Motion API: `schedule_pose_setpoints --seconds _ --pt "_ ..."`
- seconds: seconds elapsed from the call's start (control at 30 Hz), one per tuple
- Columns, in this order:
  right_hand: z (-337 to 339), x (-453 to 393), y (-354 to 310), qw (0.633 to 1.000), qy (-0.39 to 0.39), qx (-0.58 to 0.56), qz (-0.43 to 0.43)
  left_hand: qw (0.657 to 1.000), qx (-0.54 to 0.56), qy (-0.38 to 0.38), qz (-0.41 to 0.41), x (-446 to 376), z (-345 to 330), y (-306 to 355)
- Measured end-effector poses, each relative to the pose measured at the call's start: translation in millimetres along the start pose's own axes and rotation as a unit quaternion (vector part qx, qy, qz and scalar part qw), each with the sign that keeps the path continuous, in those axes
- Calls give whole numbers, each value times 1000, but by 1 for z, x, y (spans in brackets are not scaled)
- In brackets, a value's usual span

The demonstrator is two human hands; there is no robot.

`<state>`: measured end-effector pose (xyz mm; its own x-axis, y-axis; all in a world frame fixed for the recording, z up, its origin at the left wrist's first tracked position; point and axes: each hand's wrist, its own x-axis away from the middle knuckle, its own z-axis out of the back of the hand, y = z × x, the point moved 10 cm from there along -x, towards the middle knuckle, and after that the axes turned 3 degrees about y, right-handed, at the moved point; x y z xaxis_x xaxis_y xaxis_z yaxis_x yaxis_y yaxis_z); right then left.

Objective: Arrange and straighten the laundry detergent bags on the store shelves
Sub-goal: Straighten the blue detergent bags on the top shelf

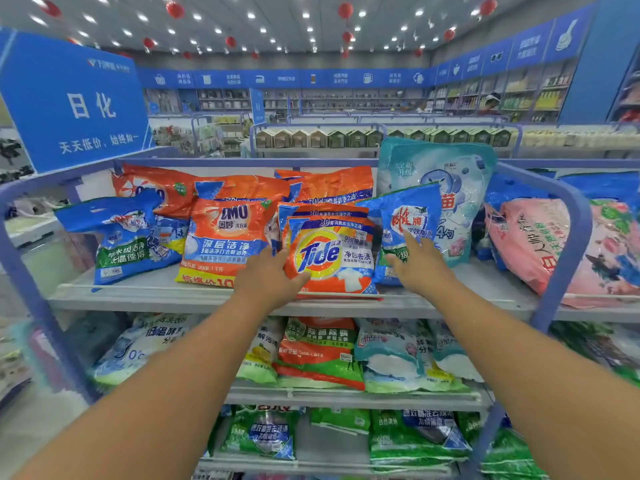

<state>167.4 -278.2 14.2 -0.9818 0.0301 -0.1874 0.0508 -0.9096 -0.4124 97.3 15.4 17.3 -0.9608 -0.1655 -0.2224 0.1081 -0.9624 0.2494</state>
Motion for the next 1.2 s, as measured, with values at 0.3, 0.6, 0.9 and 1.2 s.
schedule_pose_setpoints --seconds 0.3,0.6,0.9,1.2 --pt "-9 -39 71 973 -17 -163 -162 992 80 41 -88 -30 -27 100" --pt "-27 -51 93 904 -75 -399 -132 992 19 86 -89 -46 -49 97" --pt "33 -25 54 888 4 -456 -63 991 -99 43 -76 -33 -38 51" --pt "21 19 -51 864 -6 -503 -28 992 -110 48 -30 -12 7 -23"
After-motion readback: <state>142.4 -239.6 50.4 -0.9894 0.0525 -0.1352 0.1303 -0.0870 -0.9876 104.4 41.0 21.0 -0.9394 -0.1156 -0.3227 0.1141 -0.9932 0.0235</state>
